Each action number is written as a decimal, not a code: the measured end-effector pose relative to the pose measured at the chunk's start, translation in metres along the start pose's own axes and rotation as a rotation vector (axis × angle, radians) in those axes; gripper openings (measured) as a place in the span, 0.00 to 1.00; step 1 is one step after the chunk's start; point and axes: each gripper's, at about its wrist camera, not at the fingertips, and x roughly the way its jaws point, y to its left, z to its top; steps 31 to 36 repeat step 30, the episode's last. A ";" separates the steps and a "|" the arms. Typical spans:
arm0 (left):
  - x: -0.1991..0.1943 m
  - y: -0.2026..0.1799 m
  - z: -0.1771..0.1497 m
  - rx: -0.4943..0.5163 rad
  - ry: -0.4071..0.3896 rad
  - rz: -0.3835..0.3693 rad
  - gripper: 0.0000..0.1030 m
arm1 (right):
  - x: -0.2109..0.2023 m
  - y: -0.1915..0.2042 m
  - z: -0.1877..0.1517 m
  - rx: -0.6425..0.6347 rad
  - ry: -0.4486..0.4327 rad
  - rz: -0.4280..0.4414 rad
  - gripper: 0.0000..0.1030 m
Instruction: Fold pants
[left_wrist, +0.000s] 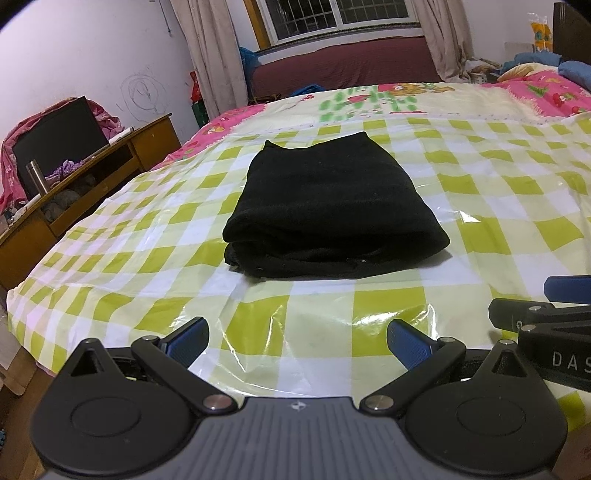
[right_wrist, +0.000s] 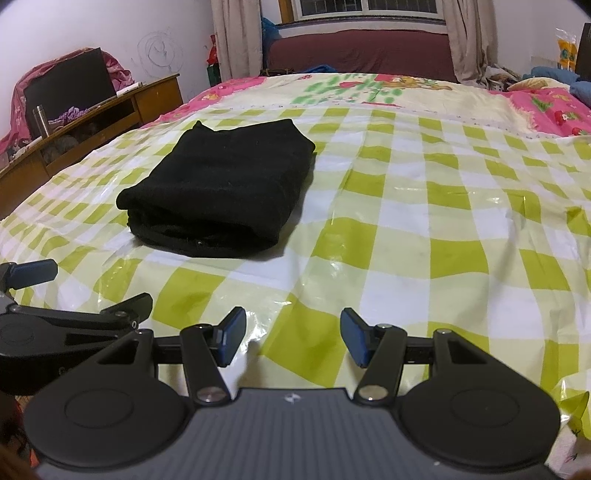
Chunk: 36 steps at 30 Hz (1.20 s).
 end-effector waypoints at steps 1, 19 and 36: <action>0.000 0.000 0.000 0.001 0.000 0.000 1.00 | 0.000 0.000 0.000 0.000 0.000 0.000 0.56; -0.002 0.000 0.000 0.012 -0.014 0.016 1.00 | 0.001 0.000 -0.002 -0.005 0.002 0.000 0.56; -0.003 0.000 0.000 0.013 -0.017 0.018 1.00 | 0.001 0.000 -0.002 -0.007 0.002 0.000 0.57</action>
